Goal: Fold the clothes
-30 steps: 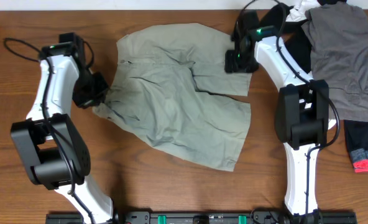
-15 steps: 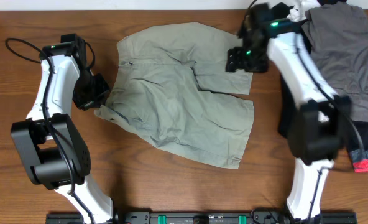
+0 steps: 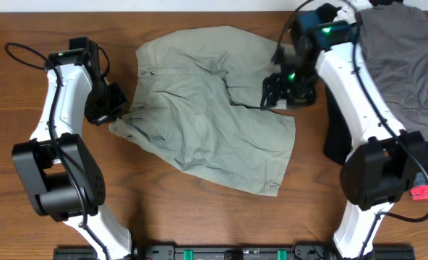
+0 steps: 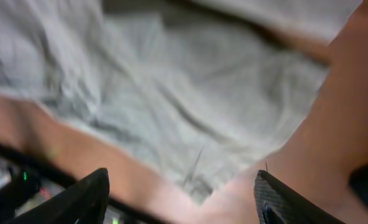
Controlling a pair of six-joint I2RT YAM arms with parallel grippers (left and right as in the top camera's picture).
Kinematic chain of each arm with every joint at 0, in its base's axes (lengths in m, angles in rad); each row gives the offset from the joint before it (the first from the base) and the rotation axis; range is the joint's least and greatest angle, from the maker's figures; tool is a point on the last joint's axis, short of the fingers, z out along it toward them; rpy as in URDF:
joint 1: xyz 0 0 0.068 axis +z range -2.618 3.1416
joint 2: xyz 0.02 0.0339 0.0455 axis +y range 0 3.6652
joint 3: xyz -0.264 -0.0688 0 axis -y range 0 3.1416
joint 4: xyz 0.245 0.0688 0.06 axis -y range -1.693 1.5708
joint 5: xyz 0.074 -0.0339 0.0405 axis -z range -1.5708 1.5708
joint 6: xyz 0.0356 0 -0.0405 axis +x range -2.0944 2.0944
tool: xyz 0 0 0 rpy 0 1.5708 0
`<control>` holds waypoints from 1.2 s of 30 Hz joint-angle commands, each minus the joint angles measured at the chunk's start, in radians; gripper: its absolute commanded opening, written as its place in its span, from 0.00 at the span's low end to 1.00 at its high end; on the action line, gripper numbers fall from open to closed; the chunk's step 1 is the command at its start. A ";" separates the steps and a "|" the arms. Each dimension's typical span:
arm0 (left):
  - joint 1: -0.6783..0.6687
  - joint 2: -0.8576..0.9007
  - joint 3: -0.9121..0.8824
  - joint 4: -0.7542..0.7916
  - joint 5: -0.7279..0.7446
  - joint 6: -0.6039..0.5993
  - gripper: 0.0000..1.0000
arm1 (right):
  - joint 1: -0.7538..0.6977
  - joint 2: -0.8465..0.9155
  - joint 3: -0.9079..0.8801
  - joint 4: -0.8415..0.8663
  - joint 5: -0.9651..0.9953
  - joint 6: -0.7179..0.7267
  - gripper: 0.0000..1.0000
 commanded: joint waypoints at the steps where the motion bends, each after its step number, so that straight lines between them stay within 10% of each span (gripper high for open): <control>1: 0.003 -0.034 0.004 0.005 -0.009 0.034 0.06 | 0.029 -0.002 -0.041 -0.021 0.027 0.026 0.72; 18: 0.002 -0.034 0.004 0.044 -0.008 0.035 0.06 | 0.224 -0.447 -0.861 0.378 0.187 0.294 0.66; 36: 0.002 -0.034 0.004 0.045 -0.008 0.036 0.06 | 0.263 -0.446 -1.118 0.652 0.129 0.288 0.57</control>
